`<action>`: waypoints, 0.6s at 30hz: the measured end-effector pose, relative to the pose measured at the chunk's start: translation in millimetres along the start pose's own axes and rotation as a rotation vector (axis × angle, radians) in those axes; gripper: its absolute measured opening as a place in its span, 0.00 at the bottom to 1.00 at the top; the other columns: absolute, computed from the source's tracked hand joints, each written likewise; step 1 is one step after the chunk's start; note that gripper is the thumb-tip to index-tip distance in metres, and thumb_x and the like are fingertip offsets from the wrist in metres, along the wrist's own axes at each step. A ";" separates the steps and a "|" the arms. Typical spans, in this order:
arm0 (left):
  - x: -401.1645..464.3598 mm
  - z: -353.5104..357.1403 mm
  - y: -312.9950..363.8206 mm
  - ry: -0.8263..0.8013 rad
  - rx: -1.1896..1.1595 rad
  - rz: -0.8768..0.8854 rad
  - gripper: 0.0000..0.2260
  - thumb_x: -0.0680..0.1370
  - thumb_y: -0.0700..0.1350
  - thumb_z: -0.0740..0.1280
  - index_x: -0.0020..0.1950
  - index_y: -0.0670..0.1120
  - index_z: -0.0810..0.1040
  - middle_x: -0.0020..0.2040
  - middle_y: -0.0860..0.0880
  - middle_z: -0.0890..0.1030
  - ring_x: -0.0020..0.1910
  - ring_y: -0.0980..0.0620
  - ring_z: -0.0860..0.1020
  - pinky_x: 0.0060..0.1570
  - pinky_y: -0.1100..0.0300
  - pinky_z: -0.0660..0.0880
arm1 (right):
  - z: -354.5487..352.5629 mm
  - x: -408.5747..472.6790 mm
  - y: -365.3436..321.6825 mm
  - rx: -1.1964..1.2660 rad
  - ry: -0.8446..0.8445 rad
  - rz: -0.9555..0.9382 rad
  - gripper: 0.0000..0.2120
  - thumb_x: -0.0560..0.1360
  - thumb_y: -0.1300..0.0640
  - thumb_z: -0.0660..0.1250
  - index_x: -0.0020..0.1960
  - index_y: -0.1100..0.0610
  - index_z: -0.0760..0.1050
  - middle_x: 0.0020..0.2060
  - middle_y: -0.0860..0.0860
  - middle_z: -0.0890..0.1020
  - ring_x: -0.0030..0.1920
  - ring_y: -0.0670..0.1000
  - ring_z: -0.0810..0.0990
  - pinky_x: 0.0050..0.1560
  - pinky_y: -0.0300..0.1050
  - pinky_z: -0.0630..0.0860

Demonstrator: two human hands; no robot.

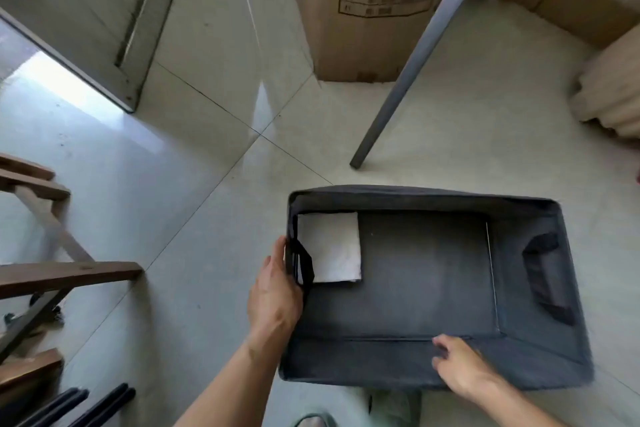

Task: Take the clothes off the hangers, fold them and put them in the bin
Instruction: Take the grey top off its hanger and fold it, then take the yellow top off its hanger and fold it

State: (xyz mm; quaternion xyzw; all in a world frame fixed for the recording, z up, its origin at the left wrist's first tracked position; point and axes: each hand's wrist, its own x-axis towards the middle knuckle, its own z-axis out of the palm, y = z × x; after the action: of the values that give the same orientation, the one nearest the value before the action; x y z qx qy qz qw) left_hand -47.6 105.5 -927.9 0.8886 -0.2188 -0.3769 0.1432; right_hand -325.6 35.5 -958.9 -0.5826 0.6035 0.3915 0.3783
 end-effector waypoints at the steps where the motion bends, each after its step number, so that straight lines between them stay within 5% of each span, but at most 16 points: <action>1: 3.5 0.7 6.7 -0.013 -0.009 0.006 0.30 0.78 0.35 0.57 0.76 0.58 0.59 0.63 0.47 0.74 0.55 0.40 0.77 0.51 0.49 0.75 | 4.8 -3.2 7.7 0.043 0.007 0.012 0.21 0.79 0.53 0.61 0.71 0.49 0.69 0.68 0.50 0.76 0.69 0.52 0.73 0.66 0.40 0.67; 6: 11.4 12.3 31.3 -0.086 -0.002 0.063 0.29 0.79 0.35 0.57 0.77 0.59 0.60 0.57 0.50 0.69 0.47 0.45 0.73 0.50 0.50 0.76 | 1.6 -20.6 21.9 0.209 0.048 0.049 0.19 0.79 0.53 0.62 0.70 0.48 0.71 0.66 0.48 0.77 0.67 0.51 0.74 0.66 0.39 0.67; 12: -8.3 12.5 57.2 -0.026 0.001 0.084 0.26 0.79 0.37 0.60 0.76 0.49 0.60 0.68 0.46 0.62 0.52 0.46 0.73 0.46 0.56 0.70 | -32.4 -27.0 -11.5 0.534 0.088 -0.027 0.17 0.78 0.61 0.64 0.67 0.56 0.74 0.60 0.55 0.79 0.61 0.52 0.77 0.58 0.39 0.68; 15: -26.3 9.8 76.2 -0.064 -0.072 0.079 0.19 0.79 0.39 0.61 0.71 0.48 0.67 0.64 0.48 0.69 0.51 0.48 0.76 0.48 0.55 0.74 | -53.9 -46.4 -29.5 0.696 0.102 -0.066 0.10 0.78 0.62 0.64 0.59 0.57 0.75 0.50 0.52 0.80 0.50 0.51 0.78 0.49 0.38 0.68; 18: -50.3 3.8 100.6 -0.208 -0.316 0.018 0.13 0.80 0.39 0.61 0.64 0.47 0.74 0.49 0.49 0.79 0.44 0.50 0.82 0.52 0.48 0.80 | -75.2 -77.4 -42.2 0.872 0.097 -0.083 0.10 0.78 0.62 0.62 0.57 0.56 0.77 0.44 0.51 0.80 0.41 0.50 0.79 0.40 0.41 0.72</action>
State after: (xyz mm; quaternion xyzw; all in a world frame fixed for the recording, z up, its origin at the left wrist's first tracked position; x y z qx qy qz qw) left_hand -109.8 43.2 -857.7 0.8092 -0.1785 -0.4952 0.2610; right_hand -280.7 -2.4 -859.0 -0.4099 0.7055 0.0571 0.5753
